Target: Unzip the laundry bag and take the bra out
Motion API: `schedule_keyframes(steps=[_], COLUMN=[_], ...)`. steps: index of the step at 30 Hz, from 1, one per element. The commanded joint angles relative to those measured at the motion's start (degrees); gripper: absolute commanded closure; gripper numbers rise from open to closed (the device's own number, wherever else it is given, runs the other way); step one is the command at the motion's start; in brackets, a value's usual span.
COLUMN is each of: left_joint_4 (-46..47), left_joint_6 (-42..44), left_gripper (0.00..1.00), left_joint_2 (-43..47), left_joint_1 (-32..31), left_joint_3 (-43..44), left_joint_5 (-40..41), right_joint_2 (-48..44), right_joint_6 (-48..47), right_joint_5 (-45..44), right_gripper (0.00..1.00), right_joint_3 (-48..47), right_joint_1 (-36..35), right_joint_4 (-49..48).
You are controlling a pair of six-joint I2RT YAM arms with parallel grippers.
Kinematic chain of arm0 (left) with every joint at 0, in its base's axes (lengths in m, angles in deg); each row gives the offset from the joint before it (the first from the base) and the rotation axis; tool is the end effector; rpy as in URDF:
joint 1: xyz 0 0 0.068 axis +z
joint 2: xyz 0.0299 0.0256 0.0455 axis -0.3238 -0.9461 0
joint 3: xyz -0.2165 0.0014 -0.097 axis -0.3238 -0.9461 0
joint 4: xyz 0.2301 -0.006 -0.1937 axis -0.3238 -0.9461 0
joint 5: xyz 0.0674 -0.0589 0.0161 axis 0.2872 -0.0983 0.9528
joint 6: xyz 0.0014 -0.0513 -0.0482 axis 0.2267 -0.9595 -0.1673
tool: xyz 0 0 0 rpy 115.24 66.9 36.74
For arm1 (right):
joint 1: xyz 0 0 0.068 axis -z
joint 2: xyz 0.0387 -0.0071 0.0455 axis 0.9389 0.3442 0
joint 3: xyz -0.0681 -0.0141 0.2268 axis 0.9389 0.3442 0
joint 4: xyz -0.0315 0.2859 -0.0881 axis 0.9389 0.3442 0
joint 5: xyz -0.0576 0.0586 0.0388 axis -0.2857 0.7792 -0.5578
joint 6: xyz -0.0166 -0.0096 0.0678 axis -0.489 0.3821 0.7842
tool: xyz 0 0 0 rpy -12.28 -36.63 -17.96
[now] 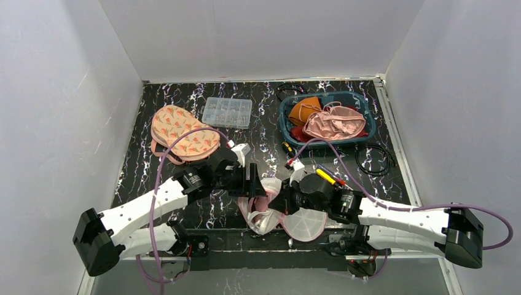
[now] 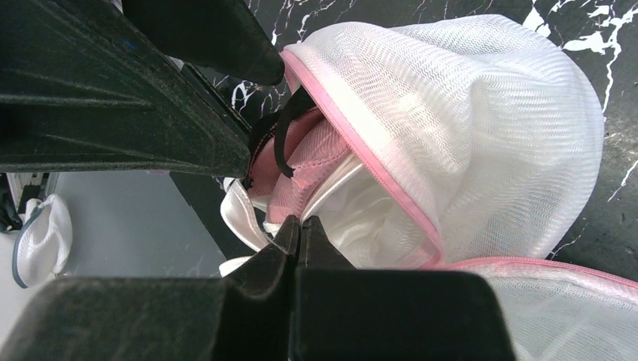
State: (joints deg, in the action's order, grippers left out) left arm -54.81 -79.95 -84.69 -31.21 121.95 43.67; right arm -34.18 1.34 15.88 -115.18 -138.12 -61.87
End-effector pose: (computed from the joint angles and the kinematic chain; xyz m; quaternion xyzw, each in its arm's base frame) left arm 0.1844 -0.2406 0.2127 0.0988 0.8783 -0.4024 0.2387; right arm 0.1099 0.2668 0.1735 -0.1672 0.8258 0.4315 0.3224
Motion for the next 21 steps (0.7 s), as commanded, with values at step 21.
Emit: schedule_keyframes(steps=[21], left_joint_4=[-3.6], left_joint_6=[3.7], left_gripper=[0.47], left_joint_2=[-9.4], left_joint_1=[-2.6], left_joint_3=[5.7], left_joint_5=[0.3], right_joint_2=[2.6], right_joint_6=[-2.1], right_joint_5=[0.6], right_gripper=[0.99], right_joint_3=[-3.7], right_joint_1=[0.0], right_joint_4=[-3.0])
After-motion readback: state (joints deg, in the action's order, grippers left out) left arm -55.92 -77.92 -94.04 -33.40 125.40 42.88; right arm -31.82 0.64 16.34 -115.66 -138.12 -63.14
